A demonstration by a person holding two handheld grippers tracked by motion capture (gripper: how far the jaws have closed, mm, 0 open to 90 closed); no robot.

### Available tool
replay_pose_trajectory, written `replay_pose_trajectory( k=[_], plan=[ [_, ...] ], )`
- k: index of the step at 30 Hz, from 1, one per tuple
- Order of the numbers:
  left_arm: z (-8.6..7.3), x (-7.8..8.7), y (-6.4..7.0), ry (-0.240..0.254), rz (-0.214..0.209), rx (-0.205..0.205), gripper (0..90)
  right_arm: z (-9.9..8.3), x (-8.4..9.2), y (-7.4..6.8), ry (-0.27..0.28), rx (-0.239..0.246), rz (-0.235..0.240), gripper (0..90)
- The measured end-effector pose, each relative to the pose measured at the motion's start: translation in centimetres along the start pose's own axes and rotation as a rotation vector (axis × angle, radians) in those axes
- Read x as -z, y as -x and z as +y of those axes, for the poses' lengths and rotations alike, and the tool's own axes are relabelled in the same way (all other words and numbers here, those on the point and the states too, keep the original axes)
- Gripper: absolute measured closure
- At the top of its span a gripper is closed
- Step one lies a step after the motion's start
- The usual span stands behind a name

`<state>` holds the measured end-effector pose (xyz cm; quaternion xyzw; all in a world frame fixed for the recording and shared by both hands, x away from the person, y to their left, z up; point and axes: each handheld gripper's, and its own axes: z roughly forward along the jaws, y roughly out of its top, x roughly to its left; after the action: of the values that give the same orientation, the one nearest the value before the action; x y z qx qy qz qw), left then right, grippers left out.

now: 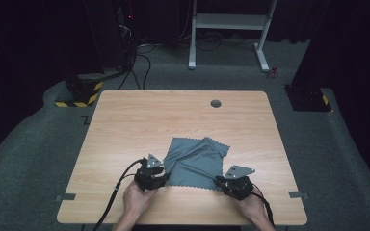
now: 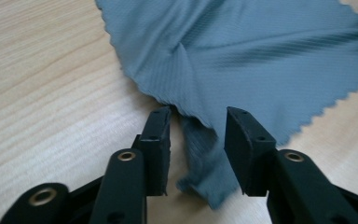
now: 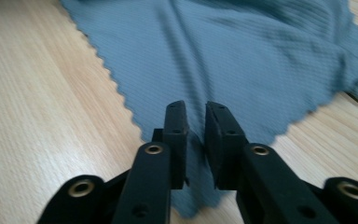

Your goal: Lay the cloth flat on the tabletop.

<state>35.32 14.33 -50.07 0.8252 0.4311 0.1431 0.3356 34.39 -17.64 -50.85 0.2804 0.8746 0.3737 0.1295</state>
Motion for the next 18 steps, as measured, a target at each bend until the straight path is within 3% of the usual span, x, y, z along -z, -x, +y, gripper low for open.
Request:
replay_pose_trajectory(
  k=[5, 7, 9, 14, 18],
  plan=[
    [0.5, -1.1, -0.7, -0.006, 0.013, 0.003, 81.6, 0.5, -1.3, -0.8, -0.008, 0.026, 0.03, 76.4],
    [0.5, -1.1, -0.9, -0.007, 0.013, 0.0, 86.4, 0.5, -2.0, -1.0, -0.026, 0.031, 0.032, 80.4],
    [0.5, -0.9, -1.0, -0.008, 0.011, -0.001, 88.3, 0.5, -1.9, -1.1, -0.026, 0.046, 0.028, 89.5],
    [0.2, -0.3, -0.9, -0.016, -0.008, -0.017, 88.9, 0.2, -1.3, -1.6, -0.048, 0.094, 0.03, 90.0],
    [-0.3, -0.1, -0.3, -0.037, -0.047, -0.016, 88.7, -0.3, -0.5, -1.5, -0.067, 0.096, 0.051, 90.0]
  ],
)
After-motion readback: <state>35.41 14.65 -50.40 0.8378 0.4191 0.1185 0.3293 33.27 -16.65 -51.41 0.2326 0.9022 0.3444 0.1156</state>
